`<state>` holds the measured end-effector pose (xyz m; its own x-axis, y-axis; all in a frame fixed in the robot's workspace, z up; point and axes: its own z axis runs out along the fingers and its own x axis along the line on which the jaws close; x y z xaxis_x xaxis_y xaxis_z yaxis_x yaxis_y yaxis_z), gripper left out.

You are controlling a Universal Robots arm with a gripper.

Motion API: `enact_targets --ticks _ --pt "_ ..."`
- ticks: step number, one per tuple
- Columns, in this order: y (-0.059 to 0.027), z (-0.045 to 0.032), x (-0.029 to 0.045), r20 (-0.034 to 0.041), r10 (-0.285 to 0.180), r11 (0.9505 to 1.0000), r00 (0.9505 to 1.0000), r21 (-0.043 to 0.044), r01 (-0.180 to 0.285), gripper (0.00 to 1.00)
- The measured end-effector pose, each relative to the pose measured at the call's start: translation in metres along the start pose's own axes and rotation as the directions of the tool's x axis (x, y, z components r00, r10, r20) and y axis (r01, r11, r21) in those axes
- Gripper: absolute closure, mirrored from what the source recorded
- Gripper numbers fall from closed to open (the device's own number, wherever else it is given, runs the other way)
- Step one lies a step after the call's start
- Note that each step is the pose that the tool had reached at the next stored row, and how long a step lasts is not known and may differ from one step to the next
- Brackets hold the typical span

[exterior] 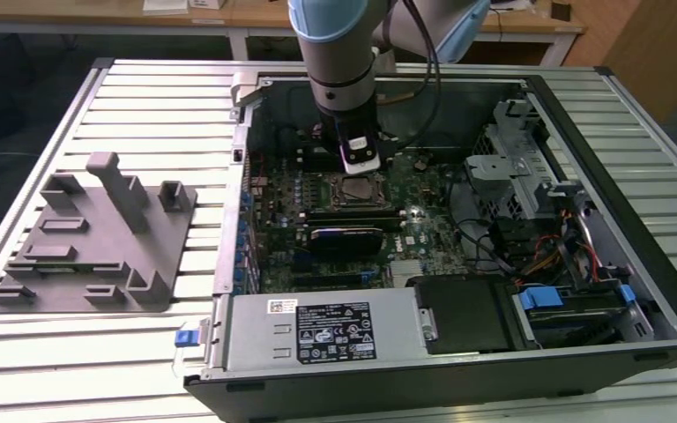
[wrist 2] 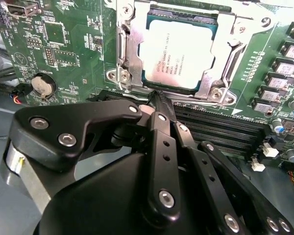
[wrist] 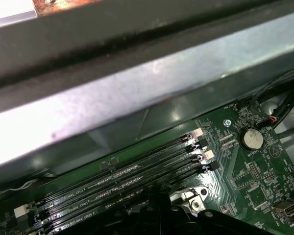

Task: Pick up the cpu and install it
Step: 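Install the first cpu locking lever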

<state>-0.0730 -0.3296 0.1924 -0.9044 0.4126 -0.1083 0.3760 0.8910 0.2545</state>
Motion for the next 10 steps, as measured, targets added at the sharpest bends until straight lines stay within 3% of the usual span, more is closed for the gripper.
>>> enact_targets --ticks 10 --pt "0.0011 -0.004 -0.0004 0.0008 0.001 1.0 1.0 0.0003 -0.001 0.89"
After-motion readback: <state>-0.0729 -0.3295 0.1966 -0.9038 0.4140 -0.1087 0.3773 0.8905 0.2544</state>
